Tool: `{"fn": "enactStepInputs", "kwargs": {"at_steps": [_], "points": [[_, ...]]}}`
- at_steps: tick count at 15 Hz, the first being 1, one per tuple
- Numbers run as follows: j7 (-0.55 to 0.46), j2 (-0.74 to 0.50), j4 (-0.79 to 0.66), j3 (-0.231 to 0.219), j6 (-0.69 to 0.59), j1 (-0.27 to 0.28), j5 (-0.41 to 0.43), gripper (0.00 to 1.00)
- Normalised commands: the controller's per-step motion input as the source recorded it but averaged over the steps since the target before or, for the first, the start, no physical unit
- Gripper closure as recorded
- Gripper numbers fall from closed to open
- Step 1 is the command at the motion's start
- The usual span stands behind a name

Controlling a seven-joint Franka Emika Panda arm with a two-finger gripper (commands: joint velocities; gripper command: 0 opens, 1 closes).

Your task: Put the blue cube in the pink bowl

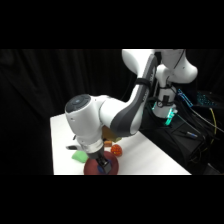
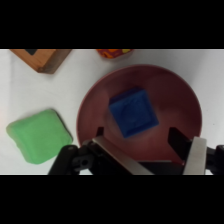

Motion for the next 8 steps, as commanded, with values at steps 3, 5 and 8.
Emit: {"fn": "enactStepInputs", "kwargs": {"at_steps": [3, 5, 8], "points": [[0.12, -0.30, -0.08, -0.080, -0.15, 0.096, -0.157, 0.00], [0.14, -0.38, -0.11, -0.061, -0.26, 0.073, -0.117, 0.00], [0.15, -0.35, -0.03, -0.049, -0.42, 0.044, -0.076, 0.00]]}}
